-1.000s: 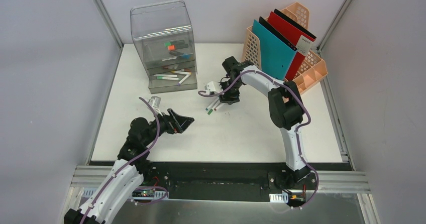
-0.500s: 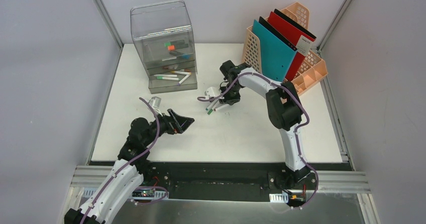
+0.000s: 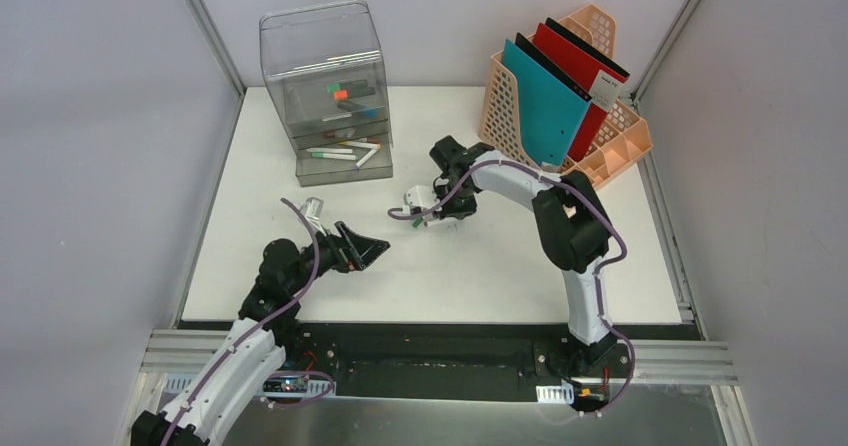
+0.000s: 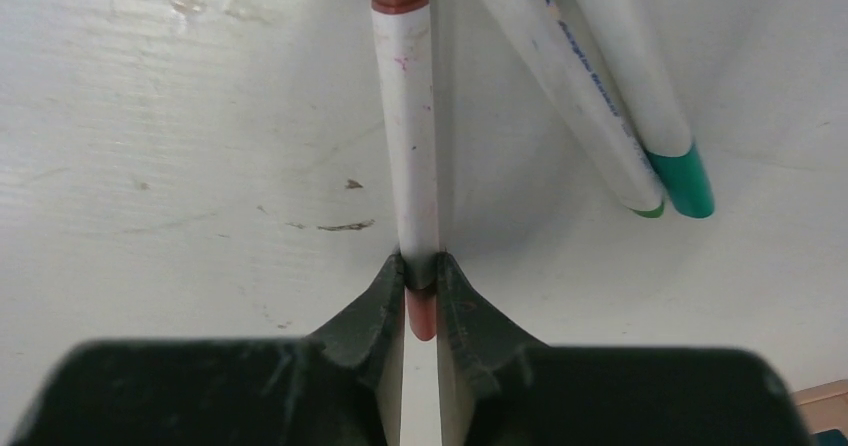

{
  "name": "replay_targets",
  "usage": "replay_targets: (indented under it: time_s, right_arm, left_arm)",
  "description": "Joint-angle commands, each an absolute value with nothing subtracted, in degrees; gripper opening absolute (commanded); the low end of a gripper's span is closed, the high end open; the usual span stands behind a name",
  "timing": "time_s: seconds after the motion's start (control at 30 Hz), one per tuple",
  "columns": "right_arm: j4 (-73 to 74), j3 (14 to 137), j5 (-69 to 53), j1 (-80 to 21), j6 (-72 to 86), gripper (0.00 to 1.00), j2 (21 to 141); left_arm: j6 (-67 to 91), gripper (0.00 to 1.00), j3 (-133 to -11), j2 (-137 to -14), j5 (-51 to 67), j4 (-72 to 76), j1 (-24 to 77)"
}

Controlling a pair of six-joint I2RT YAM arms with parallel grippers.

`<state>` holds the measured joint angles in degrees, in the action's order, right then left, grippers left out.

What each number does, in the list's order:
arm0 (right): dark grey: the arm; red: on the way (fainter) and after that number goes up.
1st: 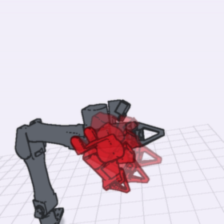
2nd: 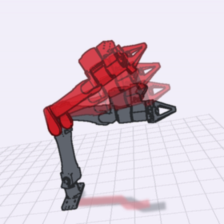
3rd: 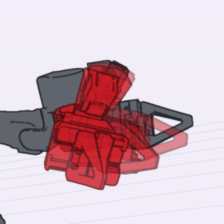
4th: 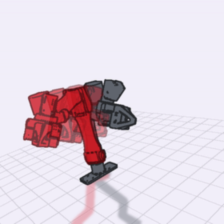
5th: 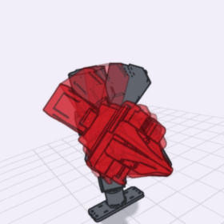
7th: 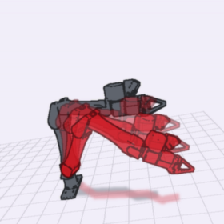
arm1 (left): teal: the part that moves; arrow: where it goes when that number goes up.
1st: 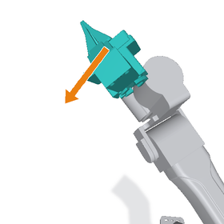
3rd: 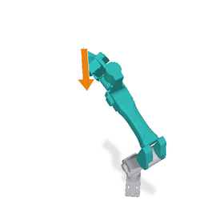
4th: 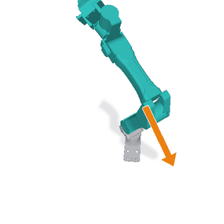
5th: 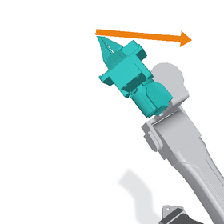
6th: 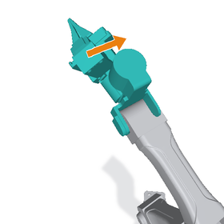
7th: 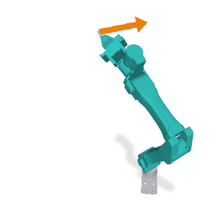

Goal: Organize the desk
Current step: Pick up the stationery from the center of the board.

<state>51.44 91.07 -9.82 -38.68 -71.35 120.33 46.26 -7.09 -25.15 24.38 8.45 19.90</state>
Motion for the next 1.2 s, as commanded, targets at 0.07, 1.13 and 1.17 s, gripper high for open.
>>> replay_targets:
  time_s: [0.07, 1.13, 1.17]
  right_arm:
    - [51.2, 84.4, -9.4, -40.9, -57.1, 0.08, 117.5]
    - [56.8, 78.7, -55.0, -34.2, -38.8, 0.00, 99.0]
    - [56.8, 78.7, -55.8, -34.1, -38.7, 0.00, 98.5]
  left_arm:
    - [49.8, 0.96, -5.7, -26.3, 27.3, 15.8, 20.1]
    - [54.2, 0.94, -8.7, -55.3, 10.2, 56.0, 36.4]
    - [54.0, 0.93, -9.5, -57.5, 9.8, 56.8, 37.3]
